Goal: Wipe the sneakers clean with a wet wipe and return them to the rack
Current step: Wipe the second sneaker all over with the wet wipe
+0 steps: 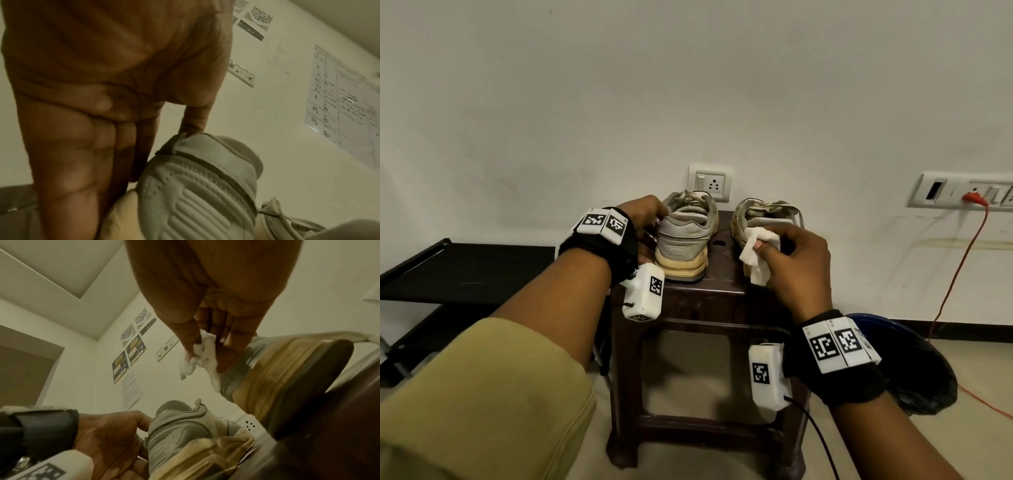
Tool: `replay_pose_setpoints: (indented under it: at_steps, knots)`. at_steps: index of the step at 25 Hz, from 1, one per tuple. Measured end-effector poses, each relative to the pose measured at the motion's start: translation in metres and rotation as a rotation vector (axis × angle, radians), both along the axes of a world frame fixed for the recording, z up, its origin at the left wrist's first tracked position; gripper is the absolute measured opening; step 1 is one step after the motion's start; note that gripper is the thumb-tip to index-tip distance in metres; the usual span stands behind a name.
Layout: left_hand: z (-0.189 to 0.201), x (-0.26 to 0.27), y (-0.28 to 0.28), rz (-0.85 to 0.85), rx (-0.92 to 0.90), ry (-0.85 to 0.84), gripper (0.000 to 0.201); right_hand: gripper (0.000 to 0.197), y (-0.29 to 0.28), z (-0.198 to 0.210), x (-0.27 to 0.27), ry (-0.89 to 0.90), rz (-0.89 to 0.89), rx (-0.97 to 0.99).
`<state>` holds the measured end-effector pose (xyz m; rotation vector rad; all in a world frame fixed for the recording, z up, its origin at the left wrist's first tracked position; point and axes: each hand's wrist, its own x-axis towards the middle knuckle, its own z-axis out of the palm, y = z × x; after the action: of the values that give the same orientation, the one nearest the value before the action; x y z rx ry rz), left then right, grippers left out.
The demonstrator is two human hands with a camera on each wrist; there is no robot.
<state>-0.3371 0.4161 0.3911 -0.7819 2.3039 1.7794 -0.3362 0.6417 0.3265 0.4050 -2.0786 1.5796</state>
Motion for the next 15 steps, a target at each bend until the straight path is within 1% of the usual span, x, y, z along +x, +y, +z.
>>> replay_pose_setpoints:
  at_steps: [3, 5, 6, 8, 10, 13, 15]
  knots:
    - [0.005, 0.003, 0.007, 0.000, -0.086, 0.034, 0.022, 0.025, 0.000, 0.000, 0.002, -0.021, 0.013, 0.004]
    - [0.004, 0.010, 0.002, 0.000, -0.160, 0.081, 0.025, 0.025, 0.002, 0.002, 0.007, -0.024, 0.025, 0.011]
    - [0.003, 0.018, -0.001, 0.004, -0.161, 0.102, 0.028, 0.025, 0.003, 0.004, 0.011, -0.027, 0.030, 0.012]
    - [-0.002, 0.042, -0.004, 0.000, -0.124, 0.125, 0.025, 0.023, 0.002, 0.008, 0.023, -0.030, 0.047, 0.034]
    - [-0.012, 0.072, -0.001, -0.038, -0.094, 0.135, 0.019, 0.020, -0.003, 0.010, 0.038, -0.011, 0.089, 0.080]
    - [-0.036, 0.116, 0.003, -0.103, -0.061, 0.133, 0.015, 0.019, -0.011, 0.004, 0.063, 0.004, 0.230, 0.115]
    - [-0.054, 0.133, -0.001, -0.131, -0.121, 0.123, 0.011, 0.019, -0.015, -0.006, 0.074, 0.023, 0.286, 0.184]
